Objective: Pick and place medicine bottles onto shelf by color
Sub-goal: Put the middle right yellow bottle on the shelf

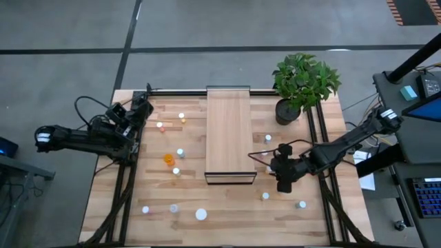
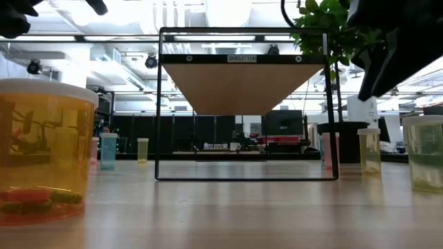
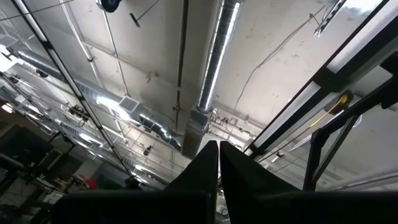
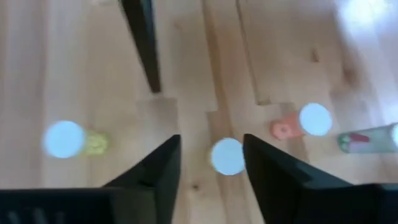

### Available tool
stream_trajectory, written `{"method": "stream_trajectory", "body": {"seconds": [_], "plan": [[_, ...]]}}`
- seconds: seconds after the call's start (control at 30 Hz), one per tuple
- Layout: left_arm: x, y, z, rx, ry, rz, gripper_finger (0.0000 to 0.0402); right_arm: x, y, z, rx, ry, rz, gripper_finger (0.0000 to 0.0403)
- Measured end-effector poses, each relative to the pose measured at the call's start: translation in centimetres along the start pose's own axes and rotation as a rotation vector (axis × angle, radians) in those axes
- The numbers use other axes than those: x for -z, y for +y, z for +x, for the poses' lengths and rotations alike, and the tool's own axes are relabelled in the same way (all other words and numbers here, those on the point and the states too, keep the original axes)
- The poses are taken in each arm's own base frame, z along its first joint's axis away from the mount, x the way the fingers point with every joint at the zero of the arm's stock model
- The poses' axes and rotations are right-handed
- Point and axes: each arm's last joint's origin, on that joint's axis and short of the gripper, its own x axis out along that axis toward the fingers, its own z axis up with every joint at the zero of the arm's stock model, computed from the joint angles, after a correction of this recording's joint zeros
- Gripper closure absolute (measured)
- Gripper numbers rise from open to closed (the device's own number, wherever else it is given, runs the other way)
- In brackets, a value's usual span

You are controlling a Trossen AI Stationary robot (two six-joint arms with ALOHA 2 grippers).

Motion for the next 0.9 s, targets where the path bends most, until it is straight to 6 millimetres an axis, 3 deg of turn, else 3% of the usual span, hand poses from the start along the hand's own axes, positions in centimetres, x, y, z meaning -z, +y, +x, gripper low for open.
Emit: {"method": "stream_trajectory", "body": {"seconds": [0.2,0.4,0.67,0.9], "plan": [[-0.2,-0.1,-0.1,0.004,-0.009,-0.002,0.0402,1.0,-0.1,1.3,0.046,0.049,-0.018,0.0168],[-0.2,-0.1,-0.1,0.004,-0.011,-0.002,0.0402,2.0,-0.2,2.4,0.042,0.041,0.033,0.0144],[-0.3,-0.1,-0.1,0.002,-0.012,0.001,0.0402,3.7,-0.5,4.0,0.029,0.015,0.070,0.0152],[-0.4,-0.1,-0.1,0.005,-0.022,0.001,0.0402,3.8,-0.5,4.2,0.011,-0.018,0.110,0.0178]]}}
